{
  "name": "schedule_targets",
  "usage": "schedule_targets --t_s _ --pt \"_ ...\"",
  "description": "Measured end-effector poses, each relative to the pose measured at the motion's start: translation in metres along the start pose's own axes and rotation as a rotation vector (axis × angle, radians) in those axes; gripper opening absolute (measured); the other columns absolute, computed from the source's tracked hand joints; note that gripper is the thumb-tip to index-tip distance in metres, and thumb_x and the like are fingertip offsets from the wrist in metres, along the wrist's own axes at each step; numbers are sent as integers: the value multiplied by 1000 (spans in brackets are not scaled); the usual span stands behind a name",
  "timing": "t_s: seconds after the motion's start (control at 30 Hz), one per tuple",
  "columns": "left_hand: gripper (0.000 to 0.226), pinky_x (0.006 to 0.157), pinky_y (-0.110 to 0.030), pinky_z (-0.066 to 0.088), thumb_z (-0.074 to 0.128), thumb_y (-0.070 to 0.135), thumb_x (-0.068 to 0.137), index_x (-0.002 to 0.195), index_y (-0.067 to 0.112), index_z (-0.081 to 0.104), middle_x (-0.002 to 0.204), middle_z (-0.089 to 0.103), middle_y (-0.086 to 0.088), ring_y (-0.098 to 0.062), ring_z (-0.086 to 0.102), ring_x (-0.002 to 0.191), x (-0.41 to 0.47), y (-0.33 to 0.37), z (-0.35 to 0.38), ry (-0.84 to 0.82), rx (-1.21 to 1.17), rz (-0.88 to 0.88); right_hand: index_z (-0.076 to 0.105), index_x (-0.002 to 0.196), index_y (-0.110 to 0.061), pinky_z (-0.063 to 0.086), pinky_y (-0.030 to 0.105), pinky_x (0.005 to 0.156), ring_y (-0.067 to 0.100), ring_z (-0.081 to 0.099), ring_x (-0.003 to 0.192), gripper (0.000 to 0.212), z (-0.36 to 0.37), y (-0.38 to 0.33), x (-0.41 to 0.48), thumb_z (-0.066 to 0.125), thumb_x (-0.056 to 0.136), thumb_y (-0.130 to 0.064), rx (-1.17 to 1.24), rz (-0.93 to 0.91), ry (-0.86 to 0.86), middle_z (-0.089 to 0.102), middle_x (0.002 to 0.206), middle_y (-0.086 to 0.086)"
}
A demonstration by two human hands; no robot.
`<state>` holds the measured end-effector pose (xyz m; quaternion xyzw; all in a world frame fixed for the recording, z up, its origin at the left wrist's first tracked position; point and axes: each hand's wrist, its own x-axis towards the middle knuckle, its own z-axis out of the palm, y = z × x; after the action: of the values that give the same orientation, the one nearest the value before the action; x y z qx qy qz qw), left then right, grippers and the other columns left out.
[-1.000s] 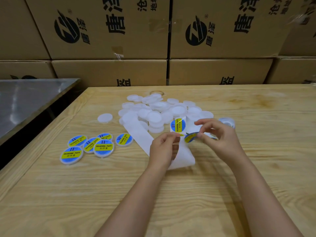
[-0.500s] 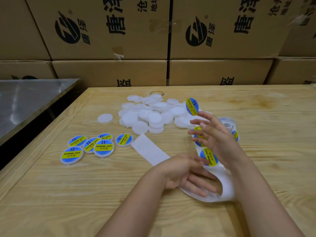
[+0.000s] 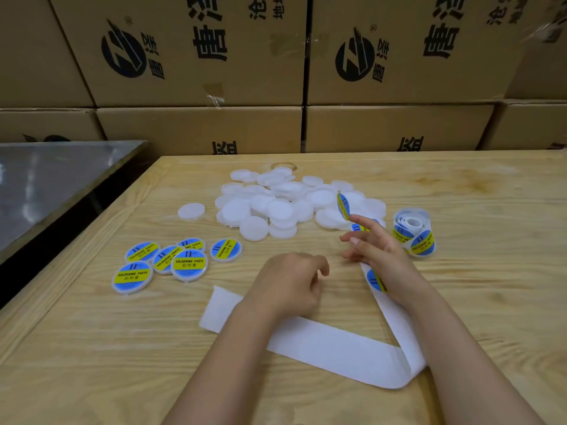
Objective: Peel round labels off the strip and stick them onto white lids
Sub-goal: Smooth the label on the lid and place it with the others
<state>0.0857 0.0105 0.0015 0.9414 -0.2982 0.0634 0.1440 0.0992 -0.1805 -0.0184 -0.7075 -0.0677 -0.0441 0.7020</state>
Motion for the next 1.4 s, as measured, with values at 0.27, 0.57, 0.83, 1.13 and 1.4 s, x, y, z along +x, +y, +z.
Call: schedule_targets --t_s 0.27,0.57,0.83,1.13,1.4 --pt "16 56 -24 54 74 17 78 88 12 62 72 69 -9 -15 64 52 -9 51 -5 -787 -640 -108 56 120 -30 49 30 89 12 66 82 38 -2 4 4 51 93 -4 -53 -9 25 64 100 5" --pt "43 110 -41 22 40 36 95 136 21 41 142 44 0 -18 36 133 11 -44 5 188 132 -444 62 112 -19 49 23 83 10 62 78 28 5 -1 2 54 90 -2 -73 9 55 62 103 7" --pt "34 108 -49 -4 45 43 90 115 24 58 120 49 -2 -24 37 122 11 -68 30 296 300 -494 63 110 -18 49 21 82 12 60 79 28 8 -2 1 55 90 -1 -86 15 81 62 101 6" --pt "31 101 -27 14 71 40 75 103 30 60 108 58 12 -12 51 111 9 -66 28 464 -151 -413 62 111 -18 49 13 75 17 60 77 29 12 -6 1 54 90 1 -81 -20 91 59 91 10" --pt "73 96 -31 47 64 -14 73 124 36 47 127 56 2 -4 51 120 10 -27 18 257 -1047 -176 56 113 -33 50 18 79 8 64 76 39 25 -1 5 57 88 -2 -128 -1 46 72 84 -3"
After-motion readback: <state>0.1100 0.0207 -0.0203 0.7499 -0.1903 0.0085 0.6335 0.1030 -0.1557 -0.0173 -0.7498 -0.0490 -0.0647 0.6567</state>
